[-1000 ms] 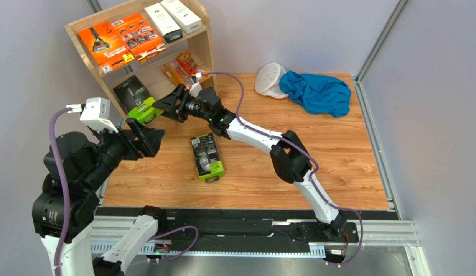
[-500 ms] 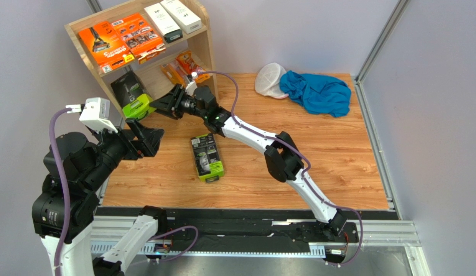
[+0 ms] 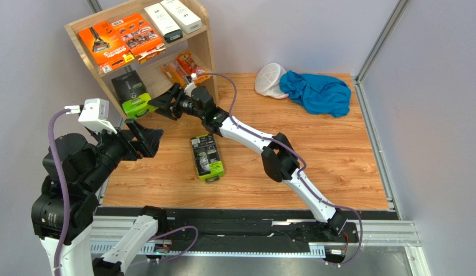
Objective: Place and organize the shaving razors onto the shelf
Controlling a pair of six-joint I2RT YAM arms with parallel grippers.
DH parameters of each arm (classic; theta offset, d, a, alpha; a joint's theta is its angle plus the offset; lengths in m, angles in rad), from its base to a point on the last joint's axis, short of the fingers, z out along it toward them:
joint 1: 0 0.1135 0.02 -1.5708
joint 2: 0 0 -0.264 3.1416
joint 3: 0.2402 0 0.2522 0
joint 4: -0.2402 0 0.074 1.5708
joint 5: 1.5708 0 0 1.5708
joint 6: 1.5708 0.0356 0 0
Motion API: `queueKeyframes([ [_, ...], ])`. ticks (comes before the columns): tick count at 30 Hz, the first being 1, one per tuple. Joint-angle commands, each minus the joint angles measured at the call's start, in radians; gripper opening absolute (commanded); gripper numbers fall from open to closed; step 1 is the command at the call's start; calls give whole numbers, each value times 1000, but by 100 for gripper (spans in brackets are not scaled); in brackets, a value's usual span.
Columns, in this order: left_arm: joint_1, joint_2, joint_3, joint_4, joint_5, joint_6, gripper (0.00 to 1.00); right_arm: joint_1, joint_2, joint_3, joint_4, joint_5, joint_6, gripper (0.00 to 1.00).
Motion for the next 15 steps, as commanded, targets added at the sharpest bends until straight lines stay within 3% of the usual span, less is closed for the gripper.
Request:
queueKeyframes([
  [1, 6, -12, -10, 8, -3, 19, 99, 4, -83, -75, 92, 23, 5, 67],
  [15, 4, -53, -105, 33, 136, -7, 98, 19, -569, -785, 227, 33, -122, 69],
])
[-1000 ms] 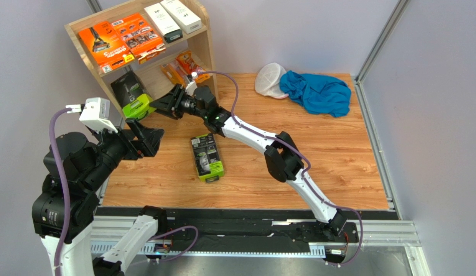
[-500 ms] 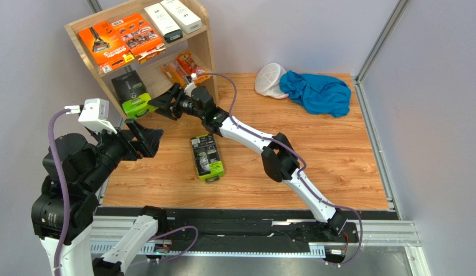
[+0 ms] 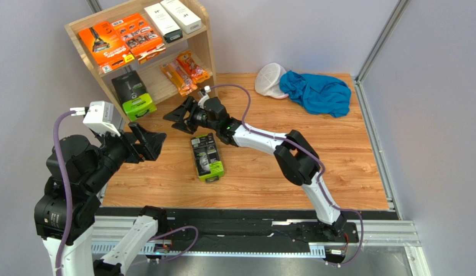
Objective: Place and organize the shaving razors onto the shelf
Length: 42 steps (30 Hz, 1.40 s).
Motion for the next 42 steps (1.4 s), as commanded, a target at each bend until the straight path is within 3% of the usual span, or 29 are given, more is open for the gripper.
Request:
queueKeyframes([
  [1, 4, -34, -94, 35, 88, -23, 98, 17, -223, -165, 79, 14, -81, 70],
  [12, 4, -151, -609, 192, 200, -225, 99, 20, -593, -697, -125, 119, -237, 70],
  [21, 4, -65, -950, 426, 169, -377, 96, 8, -624, -728, -339, 244, -348, 71],
  [33, 3, 324, -1013, 750, 112, -442, 92, -47, -359, -575, -327, 163, -356, 67],
  [42, -20, 620, -929, 893, 168, -370, 84, -46, -355, -634, -212, 73, -279, 57],
])
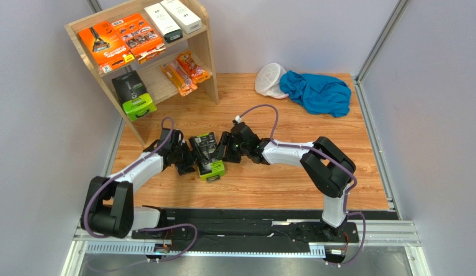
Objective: Place and organize the shaving razors onto the shelf
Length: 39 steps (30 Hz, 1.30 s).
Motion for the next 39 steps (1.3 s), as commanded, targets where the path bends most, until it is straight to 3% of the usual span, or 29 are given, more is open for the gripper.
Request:
queueKeyframes([
  [1, -29, 108, 102, 115, 22, 69, 84, 7, -57, -64, 139, -49, 46, 56],
  [8, -210, 298, 351, 69, -29, 109, 82, 49, -145, -194, 162, -39, 82, 50],
  [14, -232, 390, 480, 43, -4, 115, 82, 46, -220, -282, 134, 24, 83, 50],
  [16, -233, 377, 501, -6, -38, 138, 82, 37, -242, -293, 117, 33, 82, 50],
  [21, -232, 156, 507, -147, -179, 162, 86, 37, -269, -290, 111, 38, 77, 51],
  [25, -215, -52, 449, -228, -266, 113, 92, 38, -317, -296, 87, 49, 68, 51],
  [30, -158, -211, 190, -95, -72, -60, 90, 30, -404, -325, 65, 64, 57, 52],
  [34, -152, -323, -16, 4, -32, -180, 89, -6, -475, -354, 44, 53, 51, 53],
  [39, -150, -357, -128, 72, -16, -297, 85, -63, -512, -356, 18, 34, 20, 53],
])
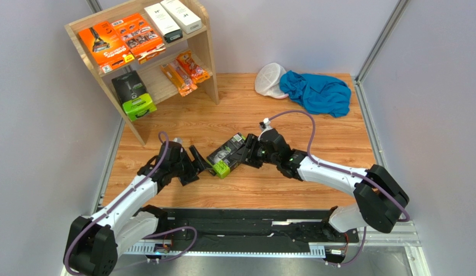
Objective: Place and organize the shaving razors onto the shelf
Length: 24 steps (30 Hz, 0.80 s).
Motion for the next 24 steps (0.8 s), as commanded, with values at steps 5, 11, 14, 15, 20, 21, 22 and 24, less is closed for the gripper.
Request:
queueKeyframes([
  [5, 4, -42, -139, 193, 41, -229, 74, -76, -35, 23, -21, -27, -53, 53],
  [11, 7, -21, -346, 482, 39, -412, 62, -91, -53, 7, -7, -38, -49, 54],
  [14, 9, -1, -368, 525, 26, -421, 60, -102, -70, -10, 2, -46, -46, 54],
  [15, 12, 4, -374, 540, 19, -429, 60, -105, -78, -13, 2, -44, -46, 54],
  [20, 15, 47, -399, 620, -2, -446, 55, -117, -104, -28, 5, -46, -43, 54],
  [21, 17, 56, -405, 635, -8, -452, 54, -120, -107, -29, 8, -46, -43, 54],
  [22, 18, 73, -417, 669, -13, -458, 53, -123, -109, -33, 11, -47, -41, 54],
  [24, 21, 91, -429, 697, -34, -464, 53, -127, -110, -34, 17, -52, -40, 54],
])
